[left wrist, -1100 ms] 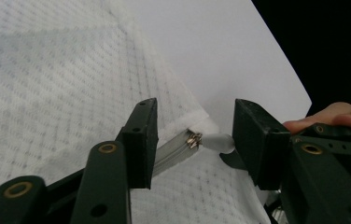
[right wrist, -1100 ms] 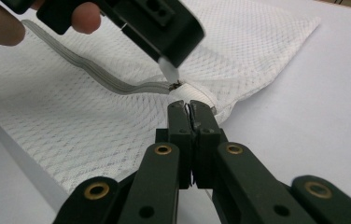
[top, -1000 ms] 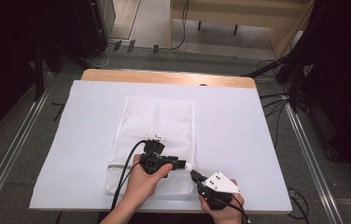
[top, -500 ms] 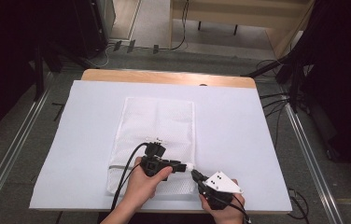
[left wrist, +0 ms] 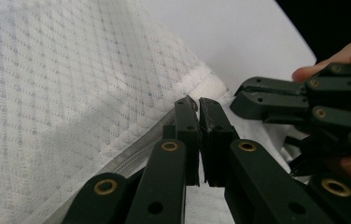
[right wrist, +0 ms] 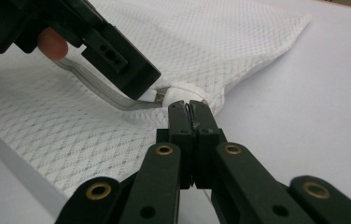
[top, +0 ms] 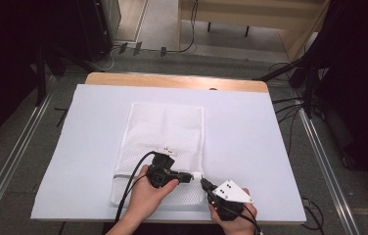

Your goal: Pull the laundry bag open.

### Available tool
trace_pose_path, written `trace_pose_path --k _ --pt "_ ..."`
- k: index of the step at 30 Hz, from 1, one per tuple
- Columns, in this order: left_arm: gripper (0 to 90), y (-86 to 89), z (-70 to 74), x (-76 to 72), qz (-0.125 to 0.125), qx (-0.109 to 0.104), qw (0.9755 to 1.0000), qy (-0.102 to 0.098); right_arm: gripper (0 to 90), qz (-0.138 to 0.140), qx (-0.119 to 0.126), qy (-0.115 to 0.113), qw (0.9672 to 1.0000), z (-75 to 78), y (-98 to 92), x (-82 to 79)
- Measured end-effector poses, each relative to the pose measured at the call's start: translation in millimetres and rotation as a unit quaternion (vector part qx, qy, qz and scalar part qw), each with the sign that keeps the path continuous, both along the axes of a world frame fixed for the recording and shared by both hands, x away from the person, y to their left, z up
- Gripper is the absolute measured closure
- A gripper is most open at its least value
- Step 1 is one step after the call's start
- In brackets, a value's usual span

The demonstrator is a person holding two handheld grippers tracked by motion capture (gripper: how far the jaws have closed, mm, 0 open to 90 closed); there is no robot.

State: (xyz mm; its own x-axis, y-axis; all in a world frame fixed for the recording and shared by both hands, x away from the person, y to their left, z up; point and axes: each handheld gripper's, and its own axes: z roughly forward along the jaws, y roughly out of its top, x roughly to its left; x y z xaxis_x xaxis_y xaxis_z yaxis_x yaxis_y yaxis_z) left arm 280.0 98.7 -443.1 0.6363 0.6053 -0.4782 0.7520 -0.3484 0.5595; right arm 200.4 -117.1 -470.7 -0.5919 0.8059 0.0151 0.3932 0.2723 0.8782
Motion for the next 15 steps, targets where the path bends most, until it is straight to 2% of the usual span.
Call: trace_pose_path --k 2,5,9,10,11,15 --pt "88.4 0.4 -0.2 -0.7 -0.001 0.004 1.0 -0.004 90.0 -0.003 -0.006 0.002 1.0 1.0 1.0 -0.5" --pt "88.5 0.9 0.0 -2.2 0.002 0.025 0.9995 -0.02 90.0 -0.006 -0.008 0.002 0.9999 2.7 0.9 -1.1" --pt "88.5 5.7 -3.0 -1.9 0.007 0.041 0.9989 -0.024 90.0 -0.007 -0.007 0.006 0.9999 3.9 -1.3 -0.2" --pt "88.4 8.4 -3.5 -2.1 0.012 0.056 0.9978 -0.033 90.0 -0.008 -0.009 0.005 0.9999 3.7 -1.4 0.0" --pt "88.5 11.5 -4.3 -2.1 0.018 0.061 0.9973 -0.036 90.0 -0.011 -0.012 0.003 0.9999 4.3 -1.5 -0.6" --pt "88.5 35.1 -6.5 -1.0 0.038 0.062 0.9969 -0.03 90.0 -0.015 -0.01 0.002 0.9998 6.8 -3.5 -0.8"
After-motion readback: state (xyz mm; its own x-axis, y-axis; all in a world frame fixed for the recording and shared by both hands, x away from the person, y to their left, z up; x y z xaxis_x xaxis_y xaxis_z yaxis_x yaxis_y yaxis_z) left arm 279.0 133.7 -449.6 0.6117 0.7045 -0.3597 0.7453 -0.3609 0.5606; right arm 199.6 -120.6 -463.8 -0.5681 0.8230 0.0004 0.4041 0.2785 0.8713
